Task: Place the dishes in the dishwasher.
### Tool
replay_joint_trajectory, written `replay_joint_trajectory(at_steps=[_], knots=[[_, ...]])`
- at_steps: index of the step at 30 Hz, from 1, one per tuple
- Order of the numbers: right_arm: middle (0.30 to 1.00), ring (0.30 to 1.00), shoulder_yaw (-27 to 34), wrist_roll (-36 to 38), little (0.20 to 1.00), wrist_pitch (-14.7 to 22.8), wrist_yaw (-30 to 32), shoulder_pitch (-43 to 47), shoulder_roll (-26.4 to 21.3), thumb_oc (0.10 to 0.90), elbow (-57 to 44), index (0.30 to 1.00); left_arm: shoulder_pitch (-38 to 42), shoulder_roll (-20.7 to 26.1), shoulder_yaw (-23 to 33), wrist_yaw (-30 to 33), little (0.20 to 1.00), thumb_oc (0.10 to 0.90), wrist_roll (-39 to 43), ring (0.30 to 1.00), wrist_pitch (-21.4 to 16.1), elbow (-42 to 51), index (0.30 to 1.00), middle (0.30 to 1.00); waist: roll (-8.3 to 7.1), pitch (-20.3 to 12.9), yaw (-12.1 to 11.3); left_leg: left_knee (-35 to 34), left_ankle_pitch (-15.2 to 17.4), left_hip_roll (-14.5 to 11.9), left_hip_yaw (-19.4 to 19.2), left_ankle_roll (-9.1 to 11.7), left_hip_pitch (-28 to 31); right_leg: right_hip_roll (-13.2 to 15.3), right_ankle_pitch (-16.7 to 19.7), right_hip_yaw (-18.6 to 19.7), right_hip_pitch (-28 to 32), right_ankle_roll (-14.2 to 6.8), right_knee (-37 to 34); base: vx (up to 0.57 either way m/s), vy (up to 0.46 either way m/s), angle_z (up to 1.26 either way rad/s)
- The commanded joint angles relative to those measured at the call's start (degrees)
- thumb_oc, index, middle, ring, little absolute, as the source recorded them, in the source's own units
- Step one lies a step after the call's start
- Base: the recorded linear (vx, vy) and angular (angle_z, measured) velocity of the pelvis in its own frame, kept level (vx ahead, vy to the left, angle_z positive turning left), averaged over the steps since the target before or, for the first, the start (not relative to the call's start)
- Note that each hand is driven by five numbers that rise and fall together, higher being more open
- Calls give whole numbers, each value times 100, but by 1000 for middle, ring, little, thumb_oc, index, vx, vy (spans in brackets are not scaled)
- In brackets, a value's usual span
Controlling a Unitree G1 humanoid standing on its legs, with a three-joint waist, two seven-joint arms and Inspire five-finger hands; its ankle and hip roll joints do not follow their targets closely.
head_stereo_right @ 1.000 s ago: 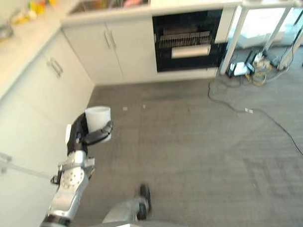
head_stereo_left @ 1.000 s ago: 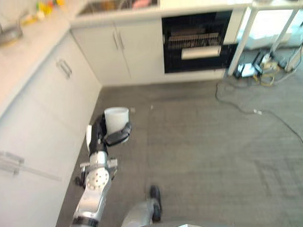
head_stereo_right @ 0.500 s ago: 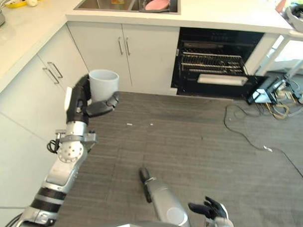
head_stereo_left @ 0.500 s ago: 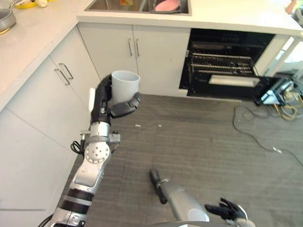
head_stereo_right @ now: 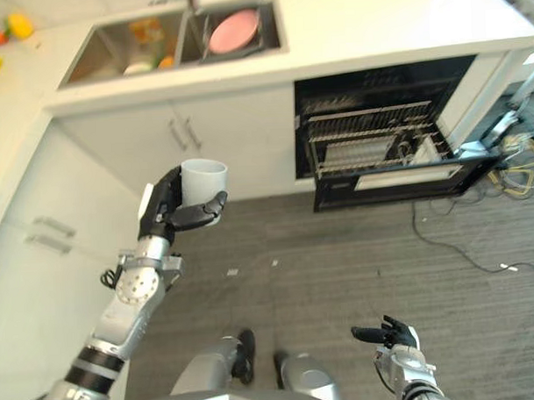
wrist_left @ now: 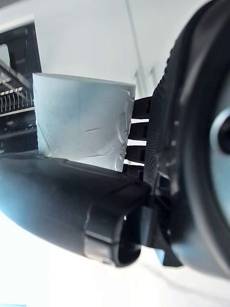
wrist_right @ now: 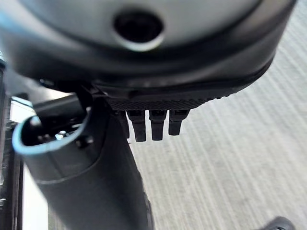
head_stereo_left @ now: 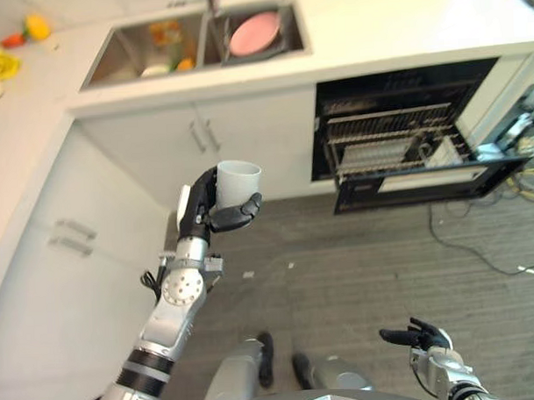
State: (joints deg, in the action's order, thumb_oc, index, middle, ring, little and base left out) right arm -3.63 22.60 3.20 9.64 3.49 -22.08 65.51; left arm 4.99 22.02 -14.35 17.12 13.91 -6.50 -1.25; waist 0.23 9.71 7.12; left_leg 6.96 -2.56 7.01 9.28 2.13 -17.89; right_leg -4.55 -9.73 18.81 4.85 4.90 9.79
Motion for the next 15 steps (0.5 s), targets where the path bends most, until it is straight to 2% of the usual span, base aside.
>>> replay_joint_trajectory(at_steps=[1,2,3,4,5,6,9,10,11,12,13,14,15], knots=[[900,900,-178,-35,900,184,259,-293,-142,800,-74,900,389,141,437,123,300,400,-260,300,-688,1038,300,300,-288,-97,-156,-147,166,-38,-425,71,888,120,861,1242,412,-981,-1206,261,71,-206],[900,900,-139,74,900,194,235,-345,-118,800,-84,900,501,131,360,96,300,400,-238,300,-691,1008,300,300,-233,-112,-192,-393,125,-87,-383,44,974,76,817,1398,332,-955,-1204,261,71,-206],[900,900,-139,74,900,194,235,-345,-118,800,-84,900,501,131,360,96,300,400,-238,300,-691,1008,300,300,-233,-112,-192,-393,125,-87,-383,44,974,76,817,1398,332,-955,-1204,246,113,-159],[900,900,-206,223,900,166,91,-337,-32,800,-7,900,639,173,253,-50,300,400,-181,300,-700,1071,300,300,-218,-206,-110,-760,142,-86,-440,-67,1170,130,852,1453,205,-1054,-1208,200,109,-148],[900,900,-211,287,900,159,49,-342,10,800,3,900,741,228,207,-101,300,400,-209,300,-709,1076,300,300,-208,-201,-72,-901,103,-102,-557,-67,1228,145,904,1461,97,-1109,-1182,220,192,-162],[900,900,-274,338,900,155,-47,-354,20,800,-46,900,981,287,140,-137,300,400,-238,300,-708,1072,300,300,-179,-178,1,-1089,113,-108,-706,-133,1298,184,885,1459,-109,-1215,-1205,33,97,-103],[900,900,-293,297,900,148,-48,-325,2,800,-57,900,1075,293,172,-105,300,400,-227,300,-725,1084,300,300,-158,-181,-13,-1162,93,-135,-833,-145,1243,181,891,1484,-267,-1313,-1146,7,90,-43],[900,900,-304,285,900,145,-49,-295,-11,800,-102,900,1103,306,212,-87,300,400,-227,300,-723,1062,300,300,-163,-153,-5,-1182,108,-195,-982,-140,1238,176,867,1446,-394,-1354,-1023,20,18,-72],[900,900,-354,112,900,138,-13,-264,-79,800,-129,900,1059,337,358,-15,300,400,-159,300,-740,1100,300,300,-176,-65,-178,-1196,224,-276,-1217,-180,1328,213,841,941,-649,-1387,-778,8,-20,-101],[900,900,-274,86,900,124,61,-229,-150,800,-194,900,1003,414,488,34,300,400,-141,300,-744,1168,300,300,-159,-17,-371,-1196,253,-384,-1374,-117,1340,430,827,-67,-848,-1334,-672,25,-55,-117],[900,900,17,167,900,169,208,-275,-238,800,-437,900,875,522,680,88,300,400,-192,300,-744,1280,300,300,-117,-17,-470,-1196,316,-505,-1550,-56,1378,727,692,-1099,-878,-1310,-669,1,-49,-215],[900,900,157,39,900,173,237,-443,-347,800,-957,900,770,554,798,84,300,400,-225,300,-738,1348,300,300,-104,-54,-396,-1196,277,-516,-1569,-36,1369,766,731,-1296,-851,-1296,-724,96,44,-235],[900,900,819,-129,900,211,359,-875,-680,800,-1877,900,824,625,1031,116,300,400,-370,300,-782,1453,300,300,-126,-130,-146,-1196,324,-486,-1597,-25,1496,742,835,-925,-877,-1355,-817,88,71,-163]])
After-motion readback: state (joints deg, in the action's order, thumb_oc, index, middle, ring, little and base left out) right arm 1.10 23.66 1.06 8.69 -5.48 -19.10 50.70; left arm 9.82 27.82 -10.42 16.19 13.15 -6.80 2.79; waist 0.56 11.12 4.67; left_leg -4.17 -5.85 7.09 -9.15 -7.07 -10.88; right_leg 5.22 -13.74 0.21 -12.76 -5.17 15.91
